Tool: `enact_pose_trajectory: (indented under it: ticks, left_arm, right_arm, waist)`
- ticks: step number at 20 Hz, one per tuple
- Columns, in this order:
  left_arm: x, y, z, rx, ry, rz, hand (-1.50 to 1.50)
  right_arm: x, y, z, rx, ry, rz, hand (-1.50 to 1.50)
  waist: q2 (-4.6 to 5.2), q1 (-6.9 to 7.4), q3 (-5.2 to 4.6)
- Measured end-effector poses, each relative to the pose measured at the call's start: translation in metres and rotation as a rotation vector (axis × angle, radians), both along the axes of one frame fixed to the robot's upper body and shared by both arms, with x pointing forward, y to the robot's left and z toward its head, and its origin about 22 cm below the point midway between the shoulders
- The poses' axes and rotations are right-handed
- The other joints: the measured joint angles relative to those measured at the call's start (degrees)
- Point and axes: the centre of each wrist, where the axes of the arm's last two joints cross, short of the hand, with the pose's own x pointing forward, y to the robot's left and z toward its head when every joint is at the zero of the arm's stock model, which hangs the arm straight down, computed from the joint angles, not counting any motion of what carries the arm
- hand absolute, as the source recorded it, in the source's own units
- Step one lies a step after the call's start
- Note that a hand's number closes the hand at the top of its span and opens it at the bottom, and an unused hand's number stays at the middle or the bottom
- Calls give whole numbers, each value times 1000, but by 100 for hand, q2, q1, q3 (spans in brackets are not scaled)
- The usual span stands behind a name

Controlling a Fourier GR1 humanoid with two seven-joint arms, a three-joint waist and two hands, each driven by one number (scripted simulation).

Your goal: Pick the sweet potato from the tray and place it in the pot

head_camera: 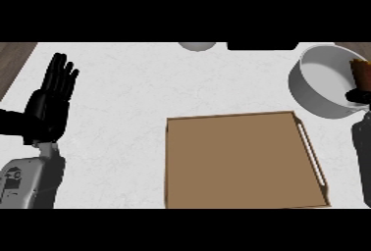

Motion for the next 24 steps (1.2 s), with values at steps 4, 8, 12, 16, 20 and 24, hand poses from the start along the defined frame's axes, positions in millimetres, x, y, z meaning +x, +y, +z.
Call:
enact_pose_trajectory:
  ticks: [4,8,12,16,20,24]
  left_arm:
    - [2,-6,5,-8,-3,-4,0]
    - [1,-6,3,-10,-2,-4,0]
    - [-4,-8,0,-10,-3,-13,0]
    - [-4,-6,3,-4,-4,-13,0]
    - [-7,-5,1,-4,3,-7,0]
    - [-8,-4,1,-6,5,4,0]
  right_arm:
    - [-8,-15,-18,162,-63,3,-150]
    - [-8,-21,-29,242,-106,80,-150]
    - [-6,-25,-36,210,-194,145,-150]
    - [-5,-22,-30,187,-348,182,-150]
    - [-7,-20,-22,201,-512,151,-150]
    - [-20,-29,-14,206,-659,124,-150]
  waist:
    - [4,13,3]
    - [-9,43,-17]
    - [-20,62,-33]
    - [-10,45,-14]
    - [-12,24,-3]
    - [-19,-14,-2]
